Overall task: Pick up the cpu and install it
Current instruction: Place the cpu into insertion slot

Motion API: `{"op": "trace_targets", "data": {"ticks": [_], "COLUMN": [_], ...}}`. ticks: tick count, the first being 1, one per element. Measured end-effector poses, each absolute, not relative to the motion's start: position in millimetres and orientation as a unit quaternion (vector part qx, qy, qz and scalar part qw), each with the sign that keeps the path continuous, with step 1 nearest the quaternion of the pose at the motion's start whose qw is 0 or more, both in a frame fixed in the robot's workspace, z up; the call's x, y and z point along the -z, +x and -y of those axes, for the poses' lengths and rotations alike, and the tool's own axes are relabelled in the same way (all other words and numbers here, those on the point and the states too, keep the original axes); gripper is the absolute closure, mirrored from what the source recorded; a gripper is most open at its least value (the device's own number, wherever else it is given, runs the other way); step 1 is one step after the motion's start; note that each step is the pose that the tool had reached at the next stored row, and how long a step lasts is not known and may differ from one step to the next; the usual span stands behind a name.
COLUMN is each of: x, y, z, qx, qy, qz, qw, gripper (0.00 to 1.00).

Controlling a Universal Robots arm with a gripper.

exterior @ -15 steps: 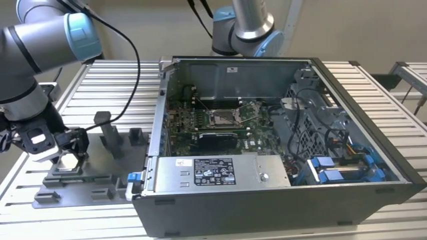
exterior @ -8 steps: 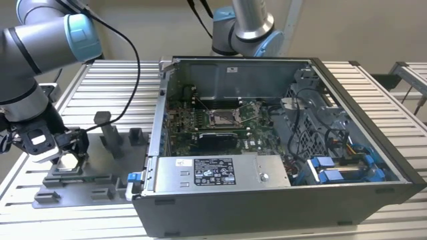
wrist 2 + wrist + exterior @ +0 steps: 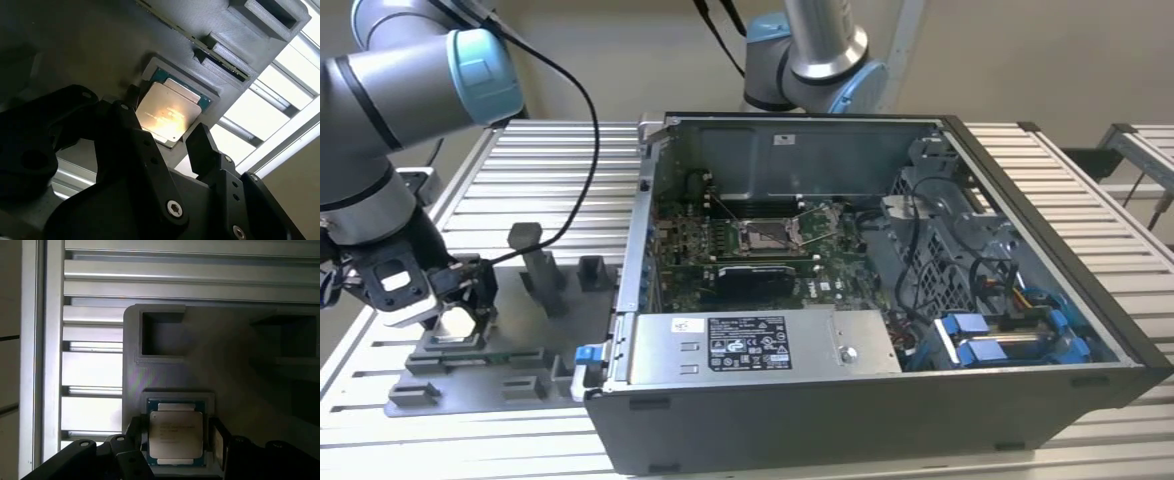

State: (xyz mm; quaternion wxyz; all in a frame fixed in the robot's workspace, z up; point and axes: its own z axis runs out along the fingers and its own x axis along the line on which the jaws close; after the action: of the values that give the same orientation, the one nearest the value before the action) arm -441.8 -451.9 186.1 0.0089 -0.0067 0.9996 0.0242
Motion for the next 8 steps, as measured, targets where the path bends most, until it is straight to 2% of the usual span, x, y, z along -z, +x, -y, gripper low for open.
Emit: {"op": "trace_targets", "data": {"ticks": [8], "x": [-186.1], "y": [-442.0], "z": [451.9], "qx": [-0.024], "qy": [-0.007], "qz": [-1.000], "qw": [0.009], "gripper": [0.00]}}
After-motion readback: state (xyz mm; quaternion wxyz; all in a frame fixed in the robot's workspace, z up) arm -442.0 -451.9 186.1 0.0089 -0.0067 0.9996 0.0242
